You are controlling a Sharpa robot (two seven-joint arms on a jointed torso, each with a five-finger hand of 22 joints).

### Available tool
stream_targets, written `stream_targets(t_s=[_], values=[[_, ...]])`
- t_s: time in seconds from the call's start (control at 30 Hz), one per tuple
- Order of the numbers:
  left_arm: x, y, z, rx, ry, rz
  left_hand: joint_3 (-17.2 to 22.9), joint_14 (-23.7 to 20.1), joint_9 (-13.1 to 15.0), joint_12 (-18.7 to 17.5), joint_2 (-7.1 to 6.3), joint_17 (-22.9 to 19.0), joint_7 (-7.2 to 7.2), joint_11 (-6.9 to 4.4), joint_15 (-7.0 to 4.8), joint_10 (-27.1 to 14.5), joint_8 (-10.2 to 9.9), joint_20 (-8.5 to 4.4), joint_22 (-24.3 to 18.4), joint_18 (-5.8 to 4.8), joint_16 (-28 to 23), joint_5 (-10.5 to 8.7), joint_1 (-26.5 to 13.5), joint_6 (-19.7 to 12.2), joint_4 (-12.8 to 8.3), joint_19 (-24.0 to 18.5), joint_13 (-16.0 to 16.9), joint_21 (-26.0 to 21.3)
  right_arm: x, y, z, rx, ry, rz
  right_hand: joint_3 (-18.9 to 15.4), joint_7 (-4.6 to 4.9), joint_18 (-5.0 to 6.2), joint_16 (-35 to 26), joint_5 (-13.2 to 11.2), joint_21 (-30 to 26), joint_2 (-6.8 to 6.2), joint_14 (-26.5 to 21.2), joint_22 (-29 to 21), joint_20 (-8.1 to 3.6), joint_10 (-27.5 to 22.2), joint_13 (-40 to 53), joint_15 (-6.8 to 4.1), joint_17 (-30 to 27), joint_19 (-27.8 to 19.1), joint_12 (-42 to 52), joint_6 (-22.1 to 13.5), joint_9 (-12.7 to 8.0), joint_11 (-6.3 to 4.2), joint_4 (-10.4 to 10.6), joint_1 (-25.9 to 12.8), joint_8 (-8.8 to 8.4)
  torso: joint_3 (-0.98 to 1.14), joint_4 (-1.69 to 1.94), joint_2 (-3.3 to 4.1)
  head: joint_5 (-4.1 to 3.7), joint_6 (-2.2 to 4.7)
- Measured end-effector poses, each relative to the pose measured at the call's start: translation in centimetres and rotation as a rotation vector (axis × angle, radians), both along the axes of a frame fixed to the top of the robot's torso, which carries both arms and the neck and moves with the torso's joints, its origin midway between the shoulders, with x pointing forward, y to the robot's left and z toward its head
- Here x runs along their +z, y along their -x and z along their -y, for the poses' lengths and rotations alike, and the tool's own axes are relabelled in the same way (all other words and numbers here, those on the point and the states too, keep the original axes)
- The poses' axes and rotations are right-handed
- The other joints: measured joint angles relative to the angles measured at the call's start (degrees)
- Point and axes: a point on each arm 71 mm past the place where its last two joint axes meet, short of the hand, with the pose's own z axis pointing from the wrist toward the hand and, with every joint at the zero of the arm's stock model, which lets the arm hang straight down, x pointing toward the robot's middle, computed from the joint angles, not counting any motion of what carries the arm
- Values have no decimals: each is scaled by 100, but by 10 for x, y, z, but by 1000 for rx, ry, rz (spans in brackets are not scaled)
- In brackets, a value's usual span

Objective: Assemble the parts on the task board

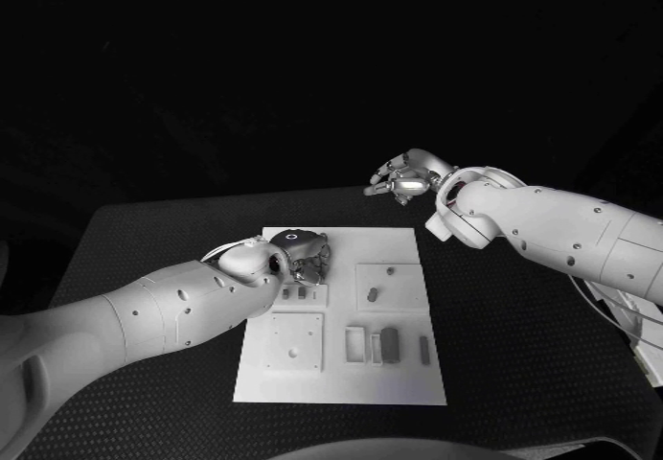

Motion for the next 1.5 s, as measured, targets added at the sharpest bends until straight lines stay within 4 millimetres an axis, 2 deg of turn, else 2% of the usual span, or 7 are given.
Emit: stream_targets(t_s=[0.13,0.5,0.53,0.73,0.97,1.5], values=[[-1,0,0,-1,3,1,40,40,13,49,49,-19,-53,-58,-39,144,81,-9,3,2,24,-1,2,120,-3,28,67,1,0,0,0,0,0,0,0,5,-2,0,0,0,0,0,0,0,0,0,0,0,0,0,-15,0,0,0,0,0,-3,3,0,-4,-4],[-2,1,-2,-1,17,15,235,198,43,75,115,-48,-113,-158,-173,367,200,-144,3,-31,96,-47,49,275,1,201,123,130,0,0,0,0,0,0,0,22,-8,0,0,0,0,0,0,0,0,0,0,0,0,0,2,0,0,0,0,0,-5,9,0,-1,4],[-2,1,-2,-1,19,16,244,207,44,75,115,-48,-113,-158,-178,369,210,-153,2,-59,96,-47,50,275,-8,211,127,131,0,0,0,0,0,0,0,22,-8,0,0,0,0,0,0,0,0,0,0,0,0,0,2,0,0,0,0,0,-5,9,0,2,7],[-3,2,-7,2,29,25,290,245,79,67,120,-48,-134,-172,-201,421,215,-173,2,-63,96,-38,59,296,-14,232,152,137,0,0,0,-1,0,0,0,21,-37,0,0,0,-1,0,0,0,0,1,0,0,0,0,3,0,0,0,1,0,-7,8,1,7,15],[-1,3,-16,20,59,9,291,254,81,81,126,-53,-134,-172,-210,422,244,-193,2,-99,118,-22,68,295,-14,253,158,157,0,0,1,-2,1,0,0,17,10,0,0,0,-1,0,0,0,0,-4,0,1,0,0,5,0,0,0,1,0,-7,8,0,10,33],[29,0,-37,68,169,-3,324,263,77,81,120,-58,-137,-191,-201,440,243,-184,1,-99,118,-25,101,291,-8,261,166,157,0,0,4,-6,2,0,0,9,13,0,0,0,-1,0,0,0,0,-4,0,-5,0,0,12,0,0,0,1,0,-4,20,-3,49,67]])
